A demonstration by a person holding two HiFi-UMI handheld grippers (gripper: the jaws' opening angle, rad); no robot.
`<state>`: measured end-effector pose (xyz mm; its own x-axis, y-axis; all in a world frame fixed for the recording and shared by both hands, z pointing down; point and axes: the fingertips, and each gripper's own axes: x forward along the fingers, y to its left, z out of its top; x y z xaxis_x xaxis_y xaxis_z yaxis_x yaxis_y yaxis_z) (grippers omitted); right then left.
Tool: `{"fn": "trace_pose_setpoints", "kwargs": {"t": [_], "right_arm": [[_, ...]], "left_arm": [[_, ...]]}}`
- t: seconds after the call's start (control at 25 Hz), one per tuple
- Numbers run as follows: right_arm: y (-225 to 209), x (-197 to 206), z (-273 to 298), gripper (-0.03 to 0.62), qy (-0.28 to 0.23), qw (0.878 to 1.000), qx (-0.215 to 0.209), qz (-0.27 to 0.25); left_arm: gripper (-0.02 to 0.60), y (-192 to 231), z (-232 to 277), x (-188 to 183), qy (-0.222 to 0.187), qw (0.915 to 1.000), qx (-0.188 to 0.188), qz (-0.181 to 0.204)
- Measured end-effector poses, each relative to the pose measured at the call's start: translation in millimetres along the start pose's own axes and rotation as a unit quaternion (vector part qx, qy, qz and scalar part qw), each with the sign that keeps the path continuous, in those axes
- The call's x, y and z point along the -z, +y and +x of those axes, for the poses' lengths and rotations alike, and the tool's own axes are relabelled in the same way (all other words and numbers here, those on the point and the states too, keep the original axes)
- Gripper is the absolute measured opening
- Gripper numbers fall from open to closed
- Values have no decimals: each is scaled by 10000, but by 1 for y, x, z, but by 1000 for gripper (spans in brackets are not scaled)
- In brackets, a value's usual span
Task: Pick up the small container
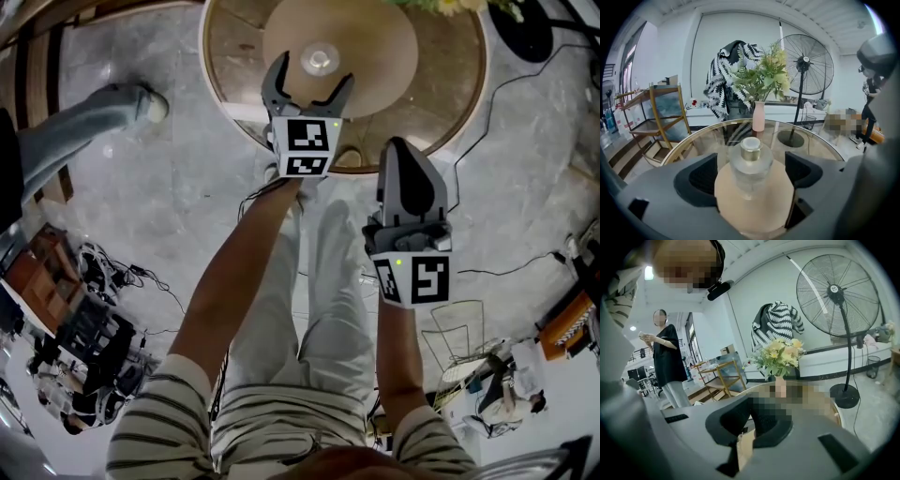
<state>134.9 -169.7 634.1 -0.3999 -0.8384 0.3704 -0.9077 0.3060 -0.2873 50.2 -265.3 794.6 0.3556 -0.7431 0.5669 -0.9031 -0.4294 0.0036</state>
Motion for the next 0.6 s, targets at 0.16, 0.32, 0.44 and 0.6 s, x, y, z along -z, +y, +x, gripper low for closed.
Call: {"fn": "trace_pose_setpoints", "kwargs": {"t": [0.16,0.32,0.44,0.6], "right_arm": [[-5,6,5,9,57,9999,39,-125],[-12,12,4,9,111,9999,74,-104],[-17,14,2,9,166,9998,98,-103],[-23,18,1,9,221,9996,139,-64]], "left_arm": [[436,3,14,10,106,9999,-40,0],[435,4,26,15,175,9998,-105,47],[434,4,33,13,202,9997,-157,52],[425,3,40,16,235,9995,-180,-103]]}}
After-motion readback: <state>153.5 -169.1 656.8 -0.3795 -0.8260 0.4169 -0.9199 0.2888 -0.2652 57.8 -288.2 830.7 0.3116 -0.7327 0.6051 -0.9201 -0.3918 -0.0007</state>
